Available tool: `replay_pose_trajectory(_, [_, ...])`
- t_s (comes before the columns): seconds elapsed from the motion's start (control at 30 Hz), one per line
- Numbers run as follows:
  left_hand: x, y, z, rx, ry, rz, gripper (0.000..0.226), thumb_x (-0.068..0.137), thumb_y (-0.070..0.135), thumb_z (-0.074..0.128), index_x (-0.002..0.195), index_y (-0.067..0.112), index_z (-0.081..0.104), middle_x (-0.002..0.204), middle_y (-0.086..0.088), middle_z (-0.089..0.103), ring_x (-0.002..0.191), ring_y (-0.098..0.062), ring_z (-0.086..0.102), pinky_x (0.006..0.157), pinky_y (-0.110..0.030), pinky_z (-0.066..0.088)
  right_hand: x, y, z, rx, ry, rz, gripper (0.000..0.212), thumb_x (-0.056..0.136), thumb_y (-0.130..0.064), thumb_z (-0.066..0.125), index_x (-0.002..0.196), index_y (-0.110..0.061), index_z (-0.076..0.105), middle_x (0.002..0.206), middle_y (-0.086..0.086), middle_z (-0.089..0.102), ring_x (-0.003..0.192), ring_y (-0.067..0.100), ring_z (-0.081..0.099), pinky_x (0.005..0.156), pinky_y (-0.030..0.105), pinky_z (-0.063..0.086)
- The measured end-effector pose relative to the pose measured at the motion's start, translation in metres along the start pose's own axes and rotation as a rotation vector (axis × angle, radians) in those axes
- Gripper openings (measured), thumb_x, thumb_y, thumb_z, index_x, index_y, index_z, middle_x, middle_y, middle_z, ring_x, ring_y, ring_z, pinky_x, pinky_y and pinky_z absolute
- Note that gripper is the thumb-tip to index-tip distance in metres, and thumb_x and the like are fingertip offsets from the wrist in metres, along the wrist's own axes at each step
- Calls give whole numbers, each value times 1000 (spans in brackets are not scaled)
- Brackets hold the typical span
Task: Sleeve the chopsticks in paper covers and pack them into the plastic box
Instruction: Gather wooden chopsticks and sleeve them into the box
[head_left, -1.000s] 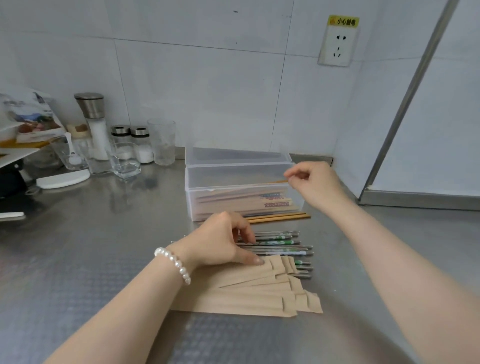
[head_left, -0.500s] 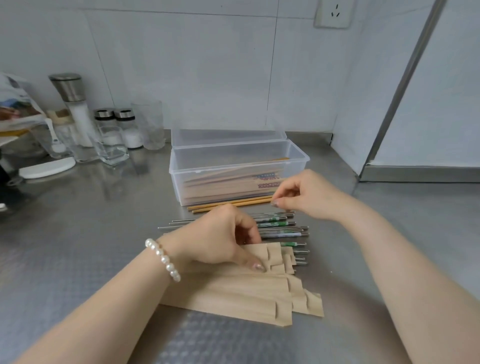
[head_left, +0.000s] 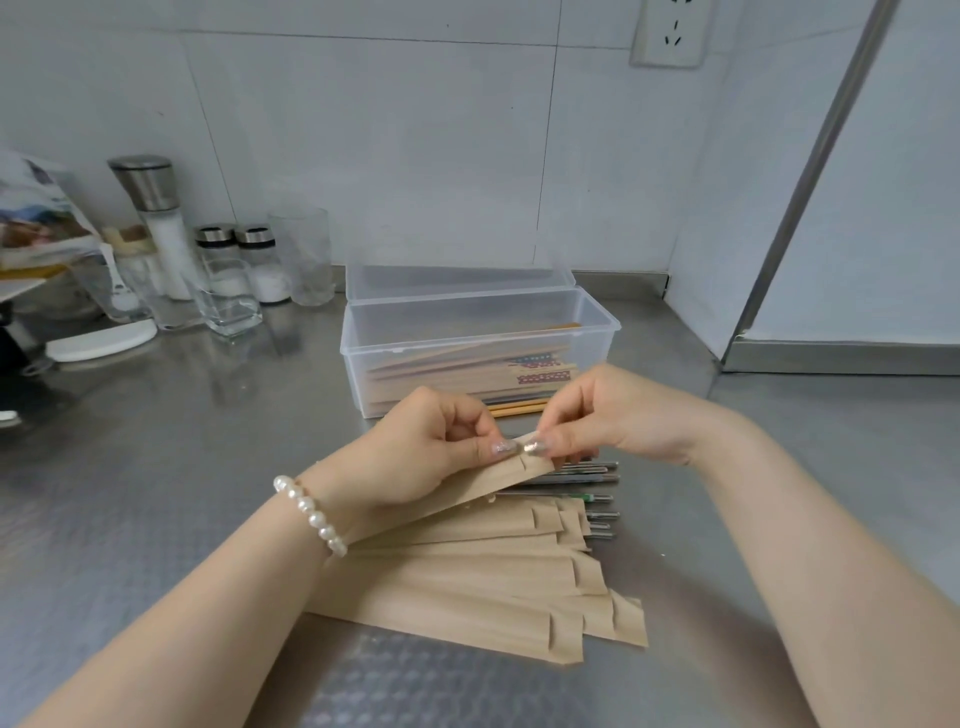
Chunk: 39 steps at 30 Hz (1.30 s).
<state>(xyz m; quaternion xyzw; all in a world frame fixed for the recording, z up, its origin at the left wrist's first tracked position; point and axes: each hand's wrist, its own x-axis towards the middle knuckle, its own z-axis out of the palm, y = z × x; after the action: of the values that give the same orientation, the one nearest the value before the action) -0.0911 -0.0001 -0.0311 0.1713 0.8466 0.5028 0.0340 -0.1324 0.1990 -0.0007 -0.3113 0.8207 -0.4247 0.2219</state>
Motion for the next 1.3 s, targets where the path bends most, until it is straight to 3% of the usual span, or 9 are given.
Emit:
replay_pose_trajectory(0.1, [-1, 2, 2, 3, 45, 19, 8, 73, 27, 70, 70, 20, 66, 65, -6, 66, 59, -8, 50, 61, -21, 42, 5, 4, 2, 73, -3, 33, 25, 79, -9, 68, 57, -20, 70, 53, -4, 60, 53, 4, 51, 51, 13, 39])
replay_pose_trajectory(0.17, [-2, 3, 1, 42, 125, 33, 26, 55, 41, 76, 74, 26, 66, 67, 2, 65, 57, -5, 49, 61, -21, 42, 6, 5, 2, 125, 43, 53, 27, 79, -6, 66, 55, -17, 69, 53, 1, 58, 52, 8, 49, 50, 16, 38])
replay_pose_trajectory(0.23, [-2, 2, 0, 239, 194, 54, 43, 45, 48, 82, 81, 33, 65, 73, 13, 62, 57, 0, 49, 61, -18, 42, 8, 8, 1, 172, 103, 66, 27, 79, -5, 66, 54, -16, 69, 55, 5, 57, 54, 12, 46, 51, 20, 34])
replay_pose_trajectory(0.33, [-2, 1, 1, 469, 256, 123, 43, 54, 38, 85, 93, 32, 67, 81, 17, 63, 67, 1, 51, 67, -21, 44, 8, 9, 0, 237, 132, 74, 25, 78, -5, 66, 55, -14, 70, 57, 7, 57, 53, 12, 46, 53, 22, 32])
replay_pose_trajectory(0.53, [-2, 0, 4, 422, 306, 195, 35, 61, 24, 83, 93, 24, 70, 81, 19, 63, 81, -2, 57, 76, -23, 47, 10, 10, 3, 279, 107, 64, 17, 67, 0, 72, 58, -15, 72, 54, -1, 61, 50, 6, 48, 49, 14, 37])
replay_pose_trajectory(0.8, [1, 1, 3, 346, 376, 139, 31, 61, 25, 83, 89, 24, 69, 76, 19, 62, 76, -5, 59, 75, -22, 47, 13, 18, -6, 288, 259, 77, 16, 81, -12, 67, 65, -16, 69, 58, 1, 61, 51, 8, 47, 49, 16, 35])
replay_pose_trajectory(0.93, [3, -4, -2, 386, 408, 47, 34, 63, 28, 82, 93, 24, 67, 77, 19, 59, 74, -2, 52, 74, -20, 41, 21, 51, -24, -281, 627, 164, 12, 87, -12, 62, 91, -13, 73, 69, -8, 57, 65, 8, 51, 66, 19, 39])
replay_pose_trajectory(1.1, [5, -9, -4, 455, 386, -24, 36, 64, 30, 81, 96, 22, 66, 80, 16, 56, 80, -7, 50, 72, -18, 36, 26, 71, -25, -521, 487, 307, 27, 91, -16, 55, 115, -18, 66, 110, 0, 61, 107, 22, 55, 88, 20, 33])
replay_pose_trajectory(1.3, [6, -15, -4, 489, 363, -33, 35, 66, 31, 80, 97, 22, 66, 82, 15, 55, 80, -6, 48, 72, -17, 34, 25, 69, -28, -513, 569, 240, 13, 80, -18, 71, 92, -16, 75, 73, -12, 42, 82, 16, 50, 74, 24, 36])
